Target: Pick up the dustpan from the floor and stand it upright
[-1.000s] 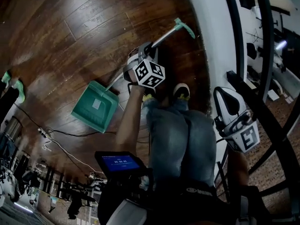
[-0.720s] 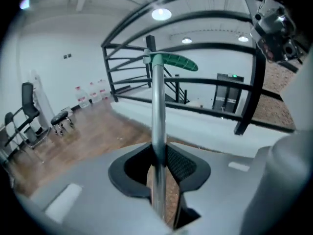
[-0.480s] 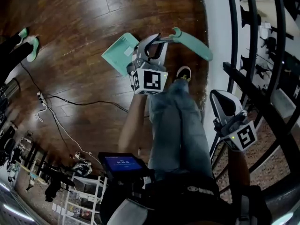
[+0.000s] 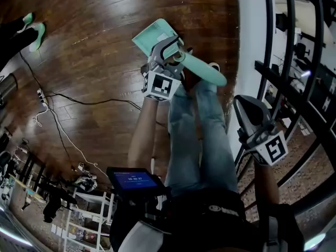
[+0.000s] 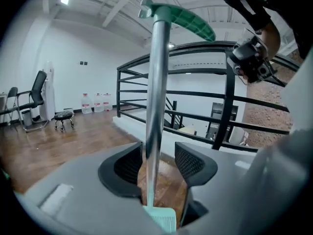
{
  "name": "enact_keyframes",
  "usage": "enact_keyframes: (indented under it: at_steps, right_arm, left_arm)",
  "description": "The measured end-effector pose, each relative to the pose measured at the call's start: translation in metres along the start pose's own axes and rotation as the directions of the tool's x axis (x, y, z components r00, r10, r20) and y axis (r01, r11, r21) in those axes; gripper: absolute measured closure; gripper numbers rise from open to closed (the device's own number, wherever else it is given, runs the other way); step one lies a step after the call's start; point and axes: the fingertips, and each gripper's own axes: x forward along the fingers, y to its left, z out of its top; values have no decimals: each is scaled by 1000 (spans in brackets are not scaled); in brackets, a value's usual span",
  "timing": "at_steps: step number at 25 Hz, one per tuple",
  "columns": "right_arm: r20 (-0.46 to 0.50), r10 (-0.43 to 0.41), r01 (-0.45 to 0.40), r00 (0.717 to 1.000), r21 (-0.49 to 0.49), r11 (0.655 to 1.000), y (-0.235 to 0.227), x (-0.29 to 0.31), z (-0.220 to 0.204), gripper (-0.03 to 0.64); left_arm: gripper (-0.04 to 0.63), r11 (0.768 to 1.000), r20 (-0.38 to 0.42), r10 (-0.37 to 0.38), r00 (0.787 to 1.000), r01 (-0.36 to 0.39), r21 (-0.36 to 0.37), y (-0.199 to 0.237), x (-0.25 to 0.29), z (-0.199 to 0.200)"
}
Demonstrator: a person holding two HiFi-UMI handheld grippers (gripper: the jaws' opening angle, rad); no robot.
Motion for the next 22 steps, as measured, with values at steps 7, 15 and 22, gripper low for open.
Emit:
enact_keyframes:
  at_steps: [7,15,22]
  right_arm:
    - [30,18,-18,999,-16,1000,30,2,26,614]
    - [124,71,-52,990,-148,988,117,-45,124,614]
    - [299,243,-159,923,-277,947,201,-91,189,614]
  left_arm:
    - [399,995,-138,-44,990,30,-100,-20,-63,-34]
    - [578,969,79,112,991,-91,-229,-8,-243,132]
    - [578,981,285,181,941,-152,-121,-43,-327,317]
